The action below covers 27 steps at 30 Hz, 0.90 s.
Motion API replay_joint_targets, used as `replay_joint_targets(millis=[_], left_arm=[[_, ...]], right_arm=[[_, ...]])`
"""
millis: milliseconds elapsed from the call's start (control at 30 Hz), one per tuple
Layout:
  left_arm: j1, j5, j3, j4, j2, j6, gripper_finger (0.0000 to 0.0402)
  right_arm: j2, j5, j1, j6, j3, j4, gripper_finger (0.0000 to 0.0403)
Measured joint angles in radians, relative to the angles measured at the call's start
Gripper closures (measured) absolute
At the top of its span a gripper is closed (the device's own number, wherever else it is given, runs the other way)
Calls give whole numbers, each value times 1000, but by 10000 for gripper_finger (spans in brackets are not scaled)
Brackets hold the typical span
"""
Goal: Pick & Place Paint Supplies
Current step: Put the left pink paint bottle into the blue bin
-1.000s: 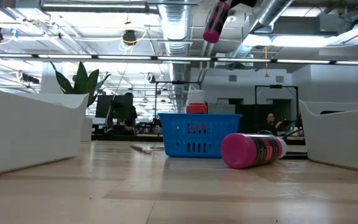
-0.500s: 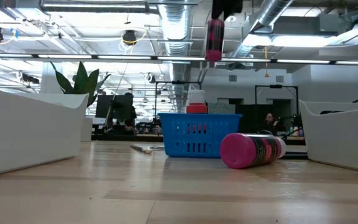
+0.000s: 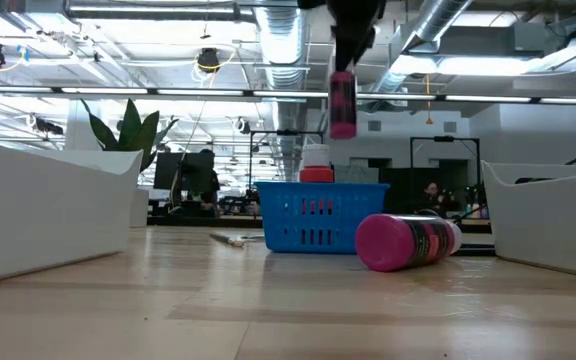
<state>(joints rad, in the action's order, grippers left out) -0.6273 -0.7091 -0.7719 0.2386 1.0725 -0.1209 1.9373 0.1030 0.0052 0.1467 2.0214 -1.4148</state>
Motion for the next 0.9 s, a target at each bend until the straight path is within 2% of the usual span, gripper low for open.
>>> replay_joint_targets(millis=[467,900], left_arm=[[-1,0,0,-23,0,-24,316],[-1,0,0,-32,0,-35,316]], right_arm=[[0,-24,-4,-64,-133,114,291],[0,-70,-5,-79,-143,140,291]])
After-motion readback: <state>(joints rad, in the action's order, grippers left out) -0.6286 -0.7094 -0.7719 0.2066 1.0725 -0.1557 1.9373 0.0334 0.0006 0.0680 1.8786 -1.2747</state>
